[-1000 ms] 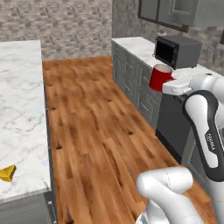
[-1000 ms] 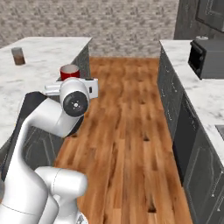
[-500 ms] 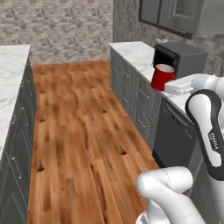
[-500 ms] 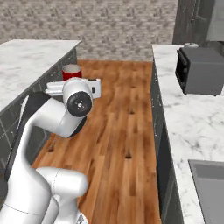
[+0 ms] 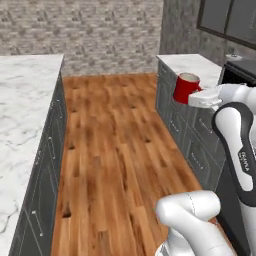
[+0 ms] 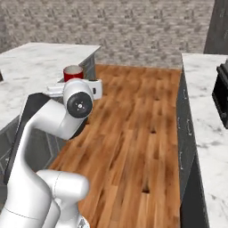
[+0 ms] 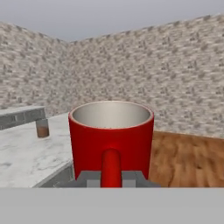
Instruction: Open the cabinet directly in front. Then move the beer and the mug to the dining counter with the jar on it.
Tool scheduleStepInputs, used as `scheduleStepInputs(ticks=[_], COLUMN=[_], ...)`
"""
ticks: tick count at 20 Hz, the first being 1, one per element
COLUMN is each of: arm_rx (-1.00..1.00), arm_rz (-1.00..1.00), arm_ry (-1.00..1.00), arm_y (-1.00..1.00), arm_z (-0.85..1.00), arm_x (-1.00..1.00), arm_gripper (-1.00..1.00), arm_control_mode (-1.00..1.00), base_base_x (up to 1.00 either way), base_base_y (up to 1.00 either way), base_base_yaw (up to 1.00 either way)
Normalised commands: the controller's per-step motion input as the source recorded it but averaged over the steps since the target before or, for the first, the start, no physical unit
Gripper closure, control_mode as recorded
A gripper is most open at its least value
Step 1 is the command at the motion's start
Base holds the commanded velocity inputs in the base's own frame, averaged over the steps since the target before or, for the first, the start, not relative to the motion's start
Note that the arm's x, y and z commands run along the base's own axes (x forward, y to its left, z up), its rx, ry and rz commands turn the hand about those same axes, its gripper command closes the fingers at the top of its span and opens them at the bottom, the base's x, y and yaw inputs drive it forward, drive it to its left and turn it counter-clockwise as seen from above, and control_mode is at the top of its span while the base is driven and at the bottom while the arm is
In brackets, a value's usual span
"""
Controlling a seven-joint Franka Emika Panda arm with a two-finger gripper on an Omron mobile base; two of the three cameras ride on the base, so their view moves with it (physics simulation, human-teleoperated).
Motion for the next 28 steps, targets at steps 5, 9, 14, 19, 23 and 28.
scheduleStepInputs(ticks=[5,9,14,19,23,28], arm_rx=[0.00,0.00,0.00,0.00,0.00,0.00], arm_rz=[0.00,0.00,0.00,0.00,0.00,0.00], arm_ry=[0.00,0.00,0.00,0.00,0.00,0.00], arm_y=[0.00,0.00,0.00,0.00,0.00,0.00], arm_z=[0.00,0.00,0.00,0.00,0.00,0.00], arm_x=[0.00,0.00,0.00,0.00,0.00,0.00], arm_gripper=[1.00,1.00,1.00,1.00,1.00,1.00], arm_control_mode=[1.00,1.00,1.00,1.00,1.00,1.00], base_base_x=[1.00,1.00,1.00,1.00,0.61,-0.04], base_base_y=[-0.16,-0.31,-0.36,-0.41,-0.09,0.00], base_base_yaw=[0.15,0.16,0.17,0.25,0.79,1.00])
